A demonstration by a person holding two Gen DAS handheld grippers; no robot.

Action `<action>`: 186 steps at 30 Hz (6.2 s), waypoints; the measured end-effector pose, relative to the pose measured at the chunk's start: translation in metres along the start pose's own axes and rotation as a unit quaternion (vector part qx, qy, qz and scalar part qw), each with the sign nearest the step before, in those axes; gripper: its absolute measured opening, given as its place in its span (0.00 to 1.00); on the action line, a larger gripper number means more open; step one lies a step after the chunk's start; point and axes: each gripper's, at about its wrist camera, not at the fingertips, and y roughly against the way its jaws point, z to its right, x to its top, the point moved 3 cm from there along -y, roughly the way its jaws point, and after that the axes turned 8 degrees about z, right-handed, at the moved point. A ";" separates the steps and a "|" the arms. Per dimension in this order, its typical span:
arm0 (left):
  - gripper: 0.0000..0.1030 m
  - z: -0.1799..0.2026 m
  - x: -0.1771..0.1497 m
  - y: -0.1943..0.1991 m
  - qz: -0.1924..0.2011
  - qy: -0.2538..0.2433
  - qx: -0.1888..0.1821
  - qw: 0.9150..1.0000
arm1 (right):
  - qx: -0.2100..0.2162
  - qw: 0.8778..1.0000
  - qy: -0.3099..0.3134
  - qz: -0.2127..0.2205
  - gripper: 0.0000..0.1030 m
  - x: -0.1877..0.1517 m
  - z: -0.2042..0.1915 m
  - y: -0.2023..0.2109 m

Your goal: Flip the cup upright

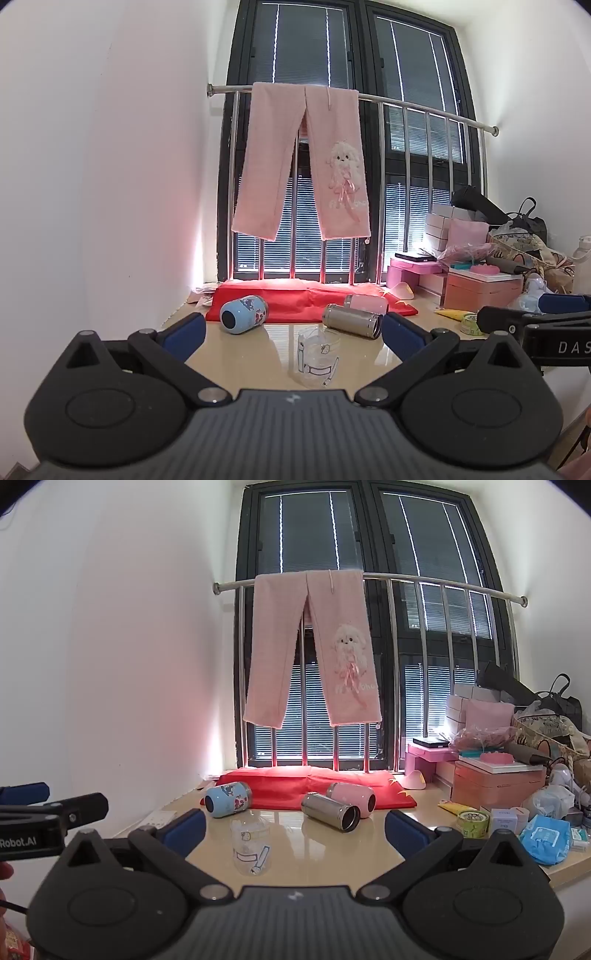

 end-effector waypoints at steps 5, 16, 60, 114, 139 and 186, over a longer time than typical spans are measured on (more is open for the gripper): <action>1.00 0.002 -0.002 0.001 0.000 0.000 0.000 1.000 | 0.000 1.000 0.003 0.001 1.00 0.000 0.000 0.000; 1.00 0.002 -0.002 0.001 0.000 0.000 0.000 1.000 | 0.000 1.000 0.002 0.001 1.00 -0.001 -0.001 0.001; 1.00 0.001 -0.001 0.001 0.001 0.000 0.000 1.000 | 0.000 1.000 0.002 0.000 1.00 -0.004 -0.002 -0.001; 1.00 -0.096 0.026 -0.185 -0.142 -0.118 -0.021 0.983 | 0.044 0.993 0.019 -0.108 1.00 -0.013 -0.050 -0.190; 1.00 -0.124 -0.007 -0.509 -0.401 -0.177 -0.097 0.893 | 0.099 0.958 0.028 -0.268 1.00 -0.028 -0.105 -0.424; 0.77 -0.096 -0.056 -0.386 -0.456 -0.286 -0.135 0.832 | 0.148 0.949 0.084 -0.266 1.00 -0.015 -0.103 -0.349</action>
